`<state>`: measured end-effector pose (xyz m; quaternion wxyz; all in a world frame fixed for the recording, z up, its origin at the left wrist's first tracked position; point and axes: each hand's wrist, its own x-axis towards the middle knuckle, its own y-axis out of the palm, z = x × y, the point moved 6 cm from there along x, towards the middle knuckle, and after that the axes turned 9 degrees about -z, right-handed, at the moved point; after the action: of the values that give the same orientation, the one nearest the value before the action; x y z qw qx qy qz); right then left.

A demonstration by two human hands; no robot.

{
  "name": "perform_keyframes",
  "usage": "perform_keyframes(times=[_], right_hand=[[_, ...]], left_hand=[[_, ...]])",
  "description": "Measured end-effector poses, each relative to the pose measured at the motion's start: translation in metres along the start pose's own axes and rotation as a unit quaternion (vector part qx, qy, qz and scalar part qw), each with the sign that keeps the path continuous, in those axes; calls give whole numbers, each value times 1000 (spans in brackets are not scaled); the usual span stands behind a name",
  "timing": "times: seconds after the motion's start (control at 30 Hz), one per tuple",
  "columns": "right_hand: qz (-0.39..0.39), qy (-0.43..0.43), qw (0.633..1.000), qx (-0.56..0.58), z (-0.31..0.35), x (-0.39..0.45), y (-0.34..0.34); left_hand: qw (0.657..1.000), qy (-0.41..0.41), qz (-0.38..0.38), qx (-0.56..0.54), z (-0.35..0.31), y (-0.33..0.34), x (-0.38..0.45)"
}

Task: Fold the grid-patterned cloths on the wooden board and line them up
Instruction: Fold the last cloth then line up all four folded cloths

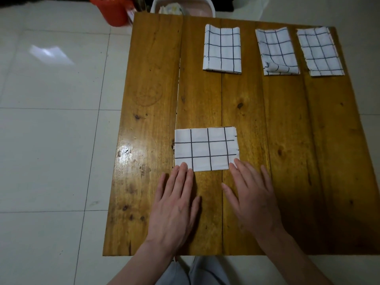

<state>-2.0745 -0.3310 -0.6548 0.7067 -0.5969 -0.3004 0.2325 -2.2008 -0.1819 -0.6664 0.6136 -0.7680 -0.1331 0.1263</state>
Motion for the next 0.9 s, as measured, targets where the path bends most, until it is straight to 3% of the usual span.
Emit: perform_keyframes(times=[0.27, 0.47, 0.77, 0.9], right_hand=[[-35, 10, 997, 62, 0, 56, -12], [27, 82, 991, 102, -1, 79, -5], [100, 283, 947, 114, -6, 67, -7], [122, 310, 933, 134, 1, 59, -3]], left_hand=[[994, 93, 25, 57, 2, -6, 17], [989, 140, 12, 36, 10, -16, 33], [999, 6, -31, -31, -4, -14, 49], [992, -100, -68, -47, -12, -16, 41]])
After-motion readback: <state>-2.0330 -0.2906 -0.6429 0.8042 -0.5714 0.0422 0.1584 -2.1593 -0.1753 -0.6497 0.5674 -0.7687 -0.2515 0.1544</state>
